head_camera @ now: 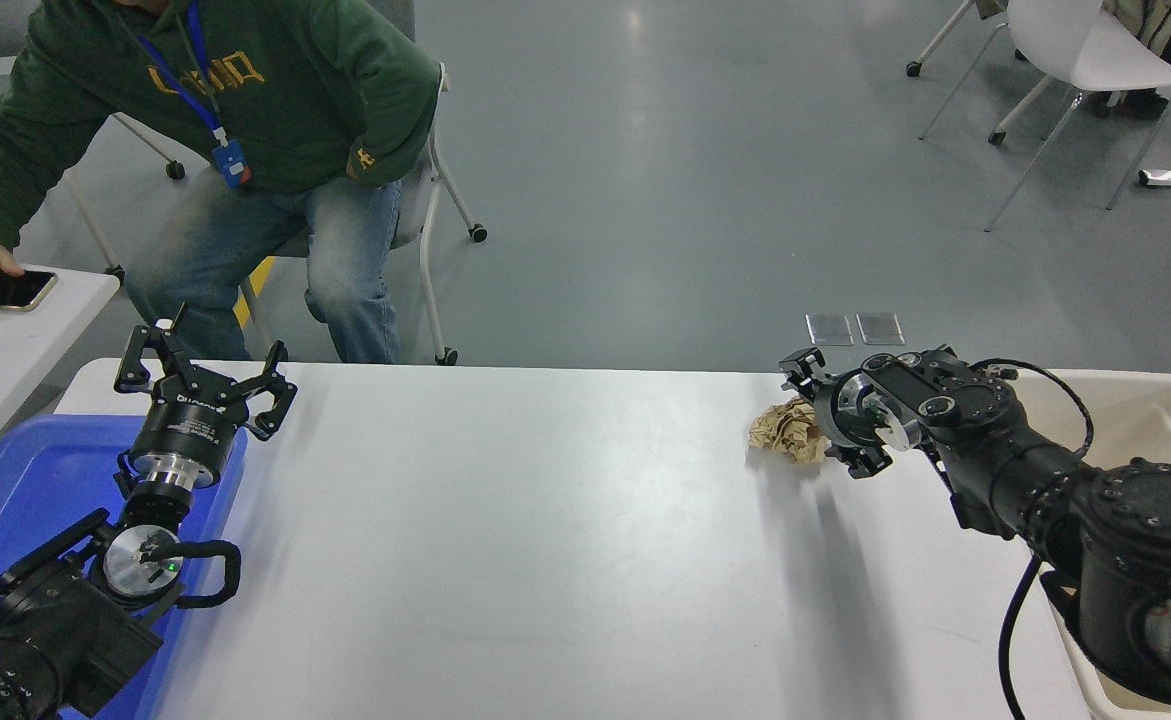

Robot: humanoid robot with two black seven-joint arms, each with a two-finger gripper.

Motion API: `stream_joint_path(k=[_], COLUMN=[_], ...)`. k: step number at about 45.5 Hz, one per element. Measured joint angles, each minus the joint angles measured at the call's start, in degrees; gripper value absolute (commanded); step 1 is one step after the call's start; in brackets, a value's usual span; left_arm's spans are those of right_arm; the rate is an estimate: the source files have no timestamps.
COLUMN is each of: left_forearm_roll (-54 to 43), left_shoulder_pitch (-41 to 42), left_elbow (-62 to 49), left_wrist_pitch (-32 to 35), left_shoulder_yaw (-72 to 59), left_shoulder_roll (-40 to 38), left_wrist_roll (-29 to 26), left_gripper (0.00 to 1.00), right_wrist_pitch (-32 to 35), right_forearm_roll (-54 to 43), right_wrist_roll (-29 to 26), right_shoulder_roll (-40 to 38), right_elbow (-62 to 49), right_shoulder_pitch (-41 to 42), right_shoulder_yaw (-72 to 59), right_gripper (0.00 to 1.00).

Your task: Clean the table surface

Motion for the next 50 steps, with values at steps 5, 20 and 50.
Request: stream_joint_path(k=[5,20,50], left_forearm_roll=[0.0,0.0,-0.01], left_shoulder_pitch=[0.0,0.0,0.0], left_elbow=[0.0,0.0,0.01], left_wrist_pitch=[-0.02,-0.02,0.04], left_shoulder_yaw=[0.0,0.0,0.0], left_shoulder_roll=[0.0,-0.01,0.01], left_wrist_roll=[0.0,0.0,0.0], left_gripper=[1.0,1.0,1.0], right_wrist_pitch=[-0.15,-1.59,-4.09], right_forearm_roll=[0.08,0.19,-0.56], right_wrist_roll=[0.06,0.3,4.96], right_shoulder_roll=[0.0,0.0,0.0], right_elbow=[0.26,1.47,3.29], right_shoulder_pitch=[-0.08,-0.84,-1.78], right_shoulder_yaw=[-0.1,-0.22,-0.53], right_gripper=[0.81,0.81,0.8])
